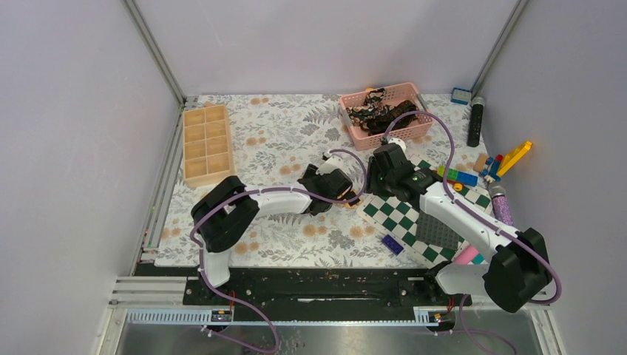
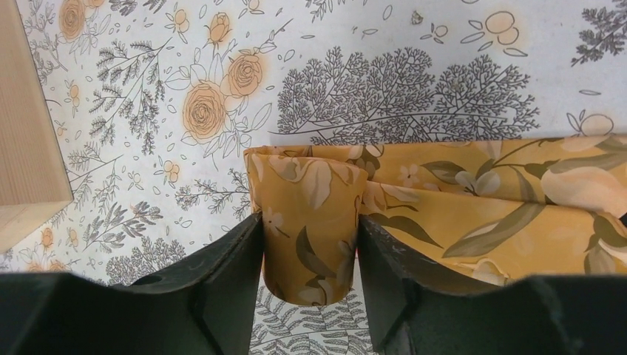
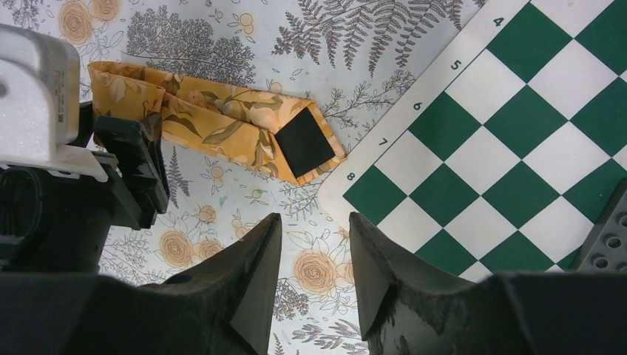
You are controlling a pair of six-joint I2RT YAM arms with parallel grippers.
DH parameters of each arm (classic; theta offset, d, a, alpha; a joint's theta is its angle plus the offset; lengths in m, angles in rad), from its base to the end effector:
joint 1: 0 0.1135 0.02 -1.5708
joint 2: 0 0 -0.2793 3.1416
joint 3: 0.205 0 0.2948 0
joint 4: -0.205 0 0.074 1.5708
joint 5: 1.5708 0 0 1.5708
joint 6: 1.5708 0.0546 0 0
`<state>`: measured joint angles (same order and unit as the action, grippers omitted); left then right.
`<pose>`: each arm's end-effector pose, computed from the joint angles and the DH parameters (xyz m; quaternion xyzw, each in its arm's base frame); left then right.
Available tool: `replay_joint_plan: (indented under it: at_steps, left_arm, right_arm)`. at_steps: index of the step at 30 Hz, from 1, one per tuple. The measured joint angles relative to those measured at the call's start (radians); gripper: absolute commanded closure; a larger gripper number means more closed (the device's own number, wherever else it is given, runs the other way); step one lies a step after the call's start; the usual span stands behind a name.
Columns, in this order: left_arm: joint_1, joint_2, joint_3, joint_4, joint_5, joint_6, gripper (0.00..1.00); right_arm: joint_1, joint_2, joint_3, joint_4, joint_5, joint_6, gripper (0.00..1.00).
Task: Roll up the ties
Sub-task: Roll the tie at the center of the board.
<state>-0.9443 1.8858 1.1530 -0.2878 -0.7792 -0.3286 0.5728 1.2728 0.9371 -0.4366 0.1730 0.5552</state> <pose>0.2775 -0.3179 0.1344 0.1714 0.8797 0.1446 0.4193 0.2755 0.1665 0.2529 0.0255 0.9182 0.1398 0.3698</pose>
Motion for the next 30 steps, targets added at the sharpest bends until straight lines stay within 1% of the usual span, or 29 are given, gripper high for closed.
replay_joint_plan:
  at_steps: [1, 2, 5, 30]
  left_arm:
    - [-0.003, 0.0, 0.0, -0.003, 0.0, 0.0, 0.44]
    - [-0.005, 0.001, 0.0, -0.007, 0.0, 0.001, 0.42]
    - [-0.01, 0.001, 0.0, -0.013, 0.002, 0.003, 0.38]
    - [-0.034, 0.0, 0.012, -0.017, 0.104, 0.006, 0.36]
  right_arm:
    - [0.0, 0.0, 0.0, 0.0, 0.0, 0.0, 0.53]
    - [0.0, 0.0, -0.001, 0.0, 0.0, 0.0, 0.52]
    - [-0.002, 0.0, -0.005, 0.0, 0.0, 0.0, 0.51]
    - [-0.006, -0.004, -0.032, 0.0, 0.001, 0.003, 0.42]
